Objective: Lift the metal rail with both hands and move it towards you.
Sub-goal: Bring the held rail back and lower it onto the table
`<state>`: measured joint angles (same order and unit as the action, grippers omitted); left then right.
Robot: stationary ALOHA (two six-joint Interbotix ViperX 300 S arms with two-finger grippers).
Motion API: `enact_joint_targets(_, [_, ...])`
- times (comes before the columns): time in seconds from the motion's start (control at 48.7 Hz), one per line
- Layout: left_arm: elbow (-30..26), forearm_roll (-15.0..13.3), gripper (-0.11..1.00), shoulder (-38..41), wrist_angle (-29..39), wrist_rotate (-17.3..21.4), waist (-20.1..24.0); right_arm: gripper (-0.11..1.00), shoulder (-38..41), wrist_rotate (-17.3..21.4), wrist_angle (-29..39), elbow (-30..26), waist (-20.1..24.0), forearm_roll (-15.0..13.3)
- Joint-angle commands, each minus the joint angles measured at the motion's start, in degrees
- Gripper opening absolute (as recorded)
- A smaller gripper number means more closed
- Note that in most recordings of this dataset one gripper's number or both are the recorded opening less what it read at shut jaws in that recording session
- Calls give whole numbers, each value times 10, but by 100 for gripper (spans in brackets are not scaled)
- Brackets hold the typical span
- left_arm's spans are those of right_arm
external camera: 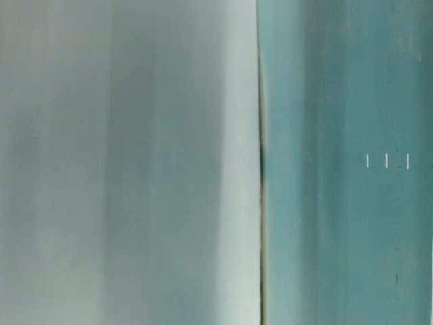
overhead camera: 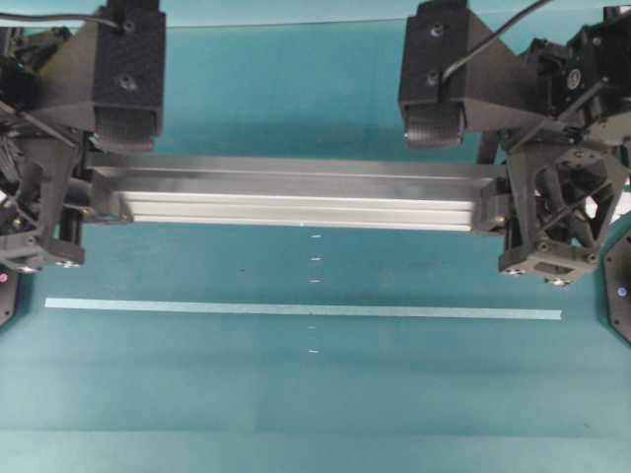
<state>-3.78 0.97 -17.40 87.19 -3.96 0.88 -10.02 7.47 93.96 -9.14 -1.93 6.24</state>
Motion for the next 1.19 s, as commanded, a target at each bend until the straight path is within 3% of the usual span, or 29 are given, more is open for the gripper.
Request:
enact_joint_targets(0.0, [23,3,29,-9,-18,-5,11,37,-1,21,-15,22,-3,0])
enact_joint_targets(0.308, [222,3,29,-34,-180,-5,18,37,-6,-6,-151,178,-4,-10])
enact_joint_targets(0.596, [348,3,29,-8,-290,-4,25,37,19,-36,-249,308,-5,-28])
enact_joint_targets(0.822, [407,3,29,20,-407,-15,25,37,58,-36,-358,380,11,-29])
enact_joint_targets(1.171, [456,3,29,92,-524,-22,25,37,90,-33,-459,425,24,-28])
